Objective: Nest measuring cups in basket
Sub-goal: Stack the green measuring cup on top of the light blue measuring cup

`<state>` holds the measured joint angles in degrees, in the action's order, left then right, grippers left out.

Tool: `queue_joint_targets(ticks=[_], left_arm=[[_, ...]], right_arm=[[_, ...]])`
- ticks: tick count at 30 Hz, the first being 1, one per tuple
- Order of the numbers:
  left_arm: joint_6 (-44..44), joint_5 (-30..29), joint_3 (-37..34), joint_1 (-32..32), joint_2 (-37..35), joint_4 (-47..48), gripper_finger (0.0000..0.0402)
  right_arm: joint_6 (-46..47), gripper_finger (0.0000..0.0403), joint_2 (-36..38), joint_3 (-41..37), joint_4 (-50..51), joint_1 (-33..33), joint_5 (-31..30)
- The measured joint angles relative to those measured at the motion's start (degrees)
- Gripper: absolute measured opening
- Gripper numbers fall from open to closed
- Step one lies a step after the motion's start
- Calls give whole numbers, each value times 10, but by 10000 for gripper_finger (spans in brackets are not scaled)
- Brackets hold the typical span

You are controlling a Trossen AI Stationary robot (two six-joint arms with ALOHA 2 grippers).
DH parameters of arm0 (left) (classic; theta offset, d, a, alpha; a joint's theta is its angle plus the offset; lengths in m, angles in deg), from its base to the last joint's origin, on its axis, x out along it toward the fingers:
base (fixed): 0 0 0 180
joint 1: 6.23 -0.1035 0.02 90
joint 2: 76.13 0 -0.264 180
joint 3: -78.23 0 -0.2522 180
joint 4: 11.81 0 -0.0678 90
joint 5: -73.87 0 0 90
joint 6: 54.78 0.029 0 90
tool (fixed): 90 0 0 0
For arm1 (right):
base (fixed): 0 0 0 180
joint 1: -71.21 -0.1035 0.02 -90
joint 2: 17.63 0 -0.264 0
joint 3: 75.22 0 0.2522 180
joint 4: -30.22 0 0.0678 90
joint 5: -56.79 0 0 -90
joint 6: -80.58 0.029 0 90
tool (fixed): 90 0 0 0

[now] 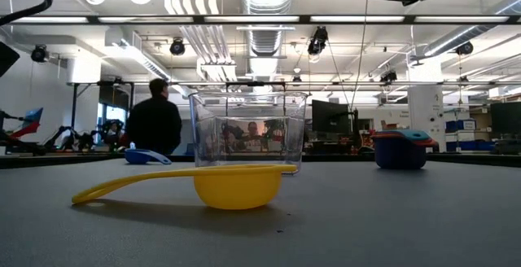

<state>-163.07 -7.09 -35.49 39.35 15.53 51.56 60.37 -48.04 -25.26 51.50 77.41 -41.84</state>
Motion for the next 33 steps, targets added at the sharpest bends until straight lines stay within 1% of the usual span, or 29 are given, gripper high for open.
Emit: queue_joint_targets(ticks=[3,8,11,14,16,17,19,23,26,29,33], left_arm=[[6,0,7,-4,-9,5,1],[56,2,44,-32,-20,43,1],[89,23,82,-69,-23,75,1],[119,63,131,-116,-23,110,1],[159,66,172,-144,-23,126,1],[185,58,196,-157,-23,134,1],[241,24,243,-182,-24,140,1],[368,-84,335,-232,-24,136,1],[471,-139,388,-279,-24,116,1],[561,-186,412,-318,-24,77,1],[638,-189,409,-356,-24,20,0]], right_arm=[[0,9,0,0,-1,0,-1],[0,9,0,0,-1,0,-4],[0,9,0,0,-1,0,-4],[0,9,0,0,-1,0,-4],[0,9,0,0,-1,0,-4],[0,9,0,0,-1,0,-4],[0,9,0,0,-1,0,-4],[-4,9,0,0,-2,0,-4],[-4,9,0,0,-2,0,-4],[8,9,0,0,1,0,-4],[9,9,0,0,11,0,-4]])
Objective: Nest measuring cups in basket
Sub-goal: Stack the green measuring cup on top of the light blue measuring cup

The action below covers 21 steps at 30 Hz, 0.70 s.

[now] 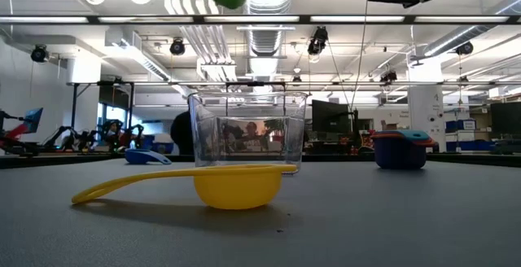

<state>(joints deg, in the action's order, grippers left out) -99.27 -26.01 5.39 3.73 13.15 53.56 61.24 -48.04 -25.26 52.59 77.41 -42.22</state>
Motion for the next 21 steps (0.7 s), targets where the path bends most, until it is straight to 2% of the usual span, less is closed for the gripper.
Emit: queue_joint_targets(ticks=[6,9,12,21], left_arm=[[75,3,-22,-42,3,-99,0],[118,3,-22,-51,7,-136,0],[159,4,-22,-54,21,-194,0],[251,5,-22,-60,92,-324,0]], right_arm=[[4,9,11,0,0,0,5],[12,9,21,-1,0,-1,27],[13,9,30,-4,-2,-1,62],[13,9,47,-5,-4,-2,70]])
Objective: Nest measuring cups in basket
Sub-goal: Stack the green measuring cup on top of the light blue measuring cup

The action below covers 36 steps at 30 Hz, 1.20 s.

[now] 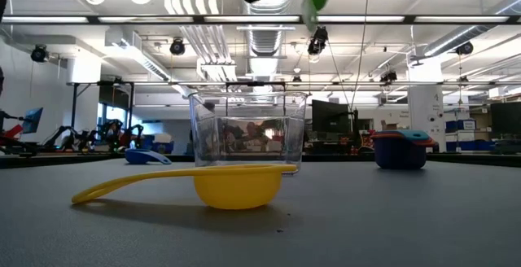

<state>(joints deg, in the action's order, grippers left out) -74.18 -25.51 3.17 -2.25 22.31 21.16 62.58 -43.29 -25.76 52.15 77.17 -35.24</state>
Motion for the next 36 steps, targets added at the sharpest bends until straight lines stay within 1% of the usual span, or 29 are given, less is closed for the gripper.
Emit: queue_joint_targets(ticks=[7,12,17,20,24,27,36], left_arm=[[14,9,0,-21,42,-54,0],[14,15,0,-34,69,-113,0],[6,92,0,-59,100,-167,0],[-5,109,5,-77,113,-170,0],[-6,122,36,-92,135,-155,0],[7,155,85,-98,160,-119,0],[65,153,292,-107,276,91,0]], right_arm=[[-6,9,13,-2,1,-1,7],[-11,9,15,-2,1,-1,8],[-11,9,15,-2,1,-1,8],[-11,9,15,-2,1,-1,8],[-11,9,14,-2,1,-1,8],[-11,9,14,-2,1,-1,8],[-11,9,16,-2,9,-1,7]])
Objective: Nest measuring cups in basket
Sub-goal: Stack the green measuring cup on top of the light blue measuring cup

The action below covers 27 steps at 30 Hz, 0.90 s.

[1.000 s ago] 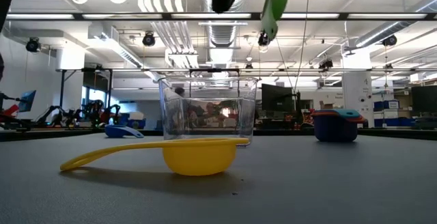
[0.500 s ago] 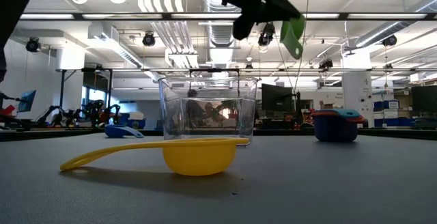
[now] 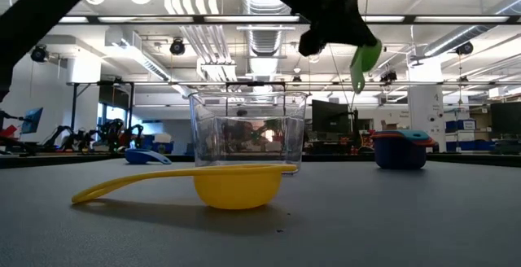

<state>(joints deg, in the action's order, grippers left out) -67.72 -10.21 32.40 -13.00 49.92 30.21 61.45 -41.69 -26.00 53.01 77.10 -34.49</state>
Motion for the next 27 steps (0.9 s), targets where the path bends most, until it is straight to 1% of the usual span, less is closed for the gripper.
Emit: queue_joint_targets(ticks=[3,6,11,20,22,27], left_arm=[[5,0,52,1,36,38,0],[5,0,91,1,67,54,0],[-3,1,128,1,102,63,0],[-30,0,129,1,117,60,11],[-35,-10,127,1,116,56,12],[-40,-18,106,2,116,15,13]], right_arm=[[0,9,4,0,7,0,0],[0,9,7,0,13,0,-1],[3,9,8,0,16,0,-1],[6,9,8,0,18,0,-1],[6,9,8,0,18,0,-1],[6,9,8,0,18,0,-1]])
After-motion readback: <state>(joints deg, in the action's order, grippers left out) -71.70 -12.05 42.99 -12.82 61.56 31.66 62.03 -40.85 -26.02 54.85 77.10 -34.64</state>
